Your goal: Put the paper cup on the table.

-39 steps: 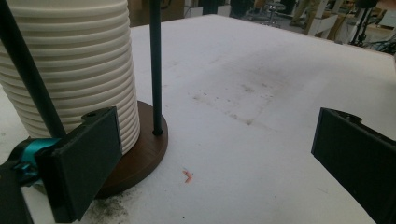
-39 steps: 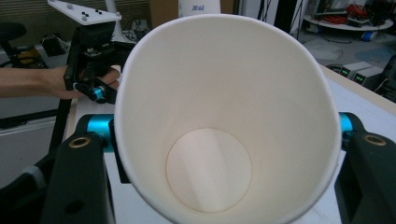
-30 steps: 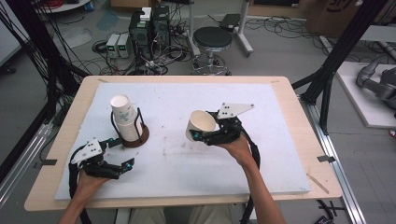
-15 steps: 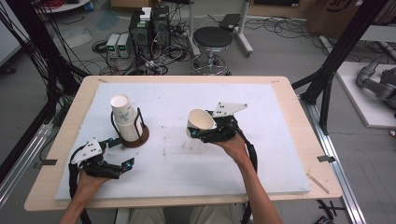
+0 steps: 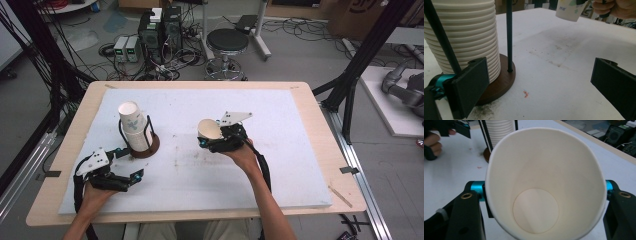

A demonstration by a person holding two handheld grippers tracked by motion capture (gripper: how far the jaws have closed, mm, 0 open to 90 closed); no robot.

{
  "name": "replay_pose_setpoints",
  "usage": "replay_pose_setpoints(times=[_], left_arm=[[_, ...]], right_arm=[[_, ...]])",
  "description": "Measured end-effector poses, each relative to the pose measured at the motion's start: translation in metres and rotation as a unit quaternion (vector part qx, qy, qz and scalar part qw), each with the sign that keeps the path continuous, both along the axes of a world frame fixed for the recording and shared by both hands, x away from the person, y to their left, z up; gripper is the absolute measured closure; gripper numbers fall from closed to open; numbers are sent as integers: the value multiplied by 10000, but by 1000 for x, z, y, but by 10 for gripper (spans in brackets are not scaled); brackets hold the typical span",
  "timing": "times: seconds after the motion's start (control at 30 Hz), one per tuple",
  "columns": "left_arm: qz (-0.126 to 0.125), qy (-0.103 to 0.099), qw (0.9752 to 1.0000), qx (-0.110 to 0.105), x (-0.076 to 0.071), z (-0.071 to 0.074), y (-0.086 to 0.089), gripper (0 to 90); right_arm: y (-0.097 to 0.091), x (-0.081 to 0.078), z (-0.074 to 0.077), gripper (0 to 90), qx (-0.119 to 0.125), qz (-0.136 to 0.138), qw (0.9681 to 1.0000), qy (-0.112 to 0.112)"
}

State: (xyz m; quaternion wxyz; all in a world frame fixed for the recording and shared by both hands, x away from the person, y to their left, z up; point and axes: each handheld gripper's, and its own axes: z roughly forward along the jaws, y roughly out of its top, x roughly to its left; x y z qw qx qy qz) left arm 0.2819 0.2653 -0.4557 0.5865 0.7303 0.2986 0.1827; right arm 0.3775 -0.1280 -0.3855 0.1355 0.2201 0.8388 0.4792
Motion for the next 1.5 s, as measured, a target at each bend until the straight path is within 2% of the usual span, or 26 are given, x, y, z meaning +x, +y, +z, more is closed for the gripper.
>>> replay_pose_setpoints(times=[0.13,0.27,0.4,0.73,0.83,1.07,1.23,1.3,1.5], left_arm=[[-3,-8,10000,5,0,0,0,18],[-4,-8,10000,5,0,0,0,18],[-21,-10,10000,15,0,0,0,18],[-13,-5,10000,4,0,0,0,18],[-13,-7,10000,11,0,0,0,18],[-18,-1,10000,19,0,0,0,18],[-14,-7,10000,8,0,0,0,18],[-21,-9,10000,16,0,0,0,18],[-18,-7,10000,3,0,0,0,18]], right_arm=[[6,6,-7,326,-2,-75,9999,75],[13,10,-14,326,-223,-98,9996,127],[20,13,-18,326,-240,-102,9995,172],[29,16,-27,326,-486,-158,9986,105],[32,17,-30,326,-625,-190,9978,75],[35,22,-38,326,-634,-226,9976,157],[38,23,-45,325,-657,-206,9972,297],[39,24,-46,325,-687,-177,9972,247],[40,24,-48,320,-672,-210,9970,320]])
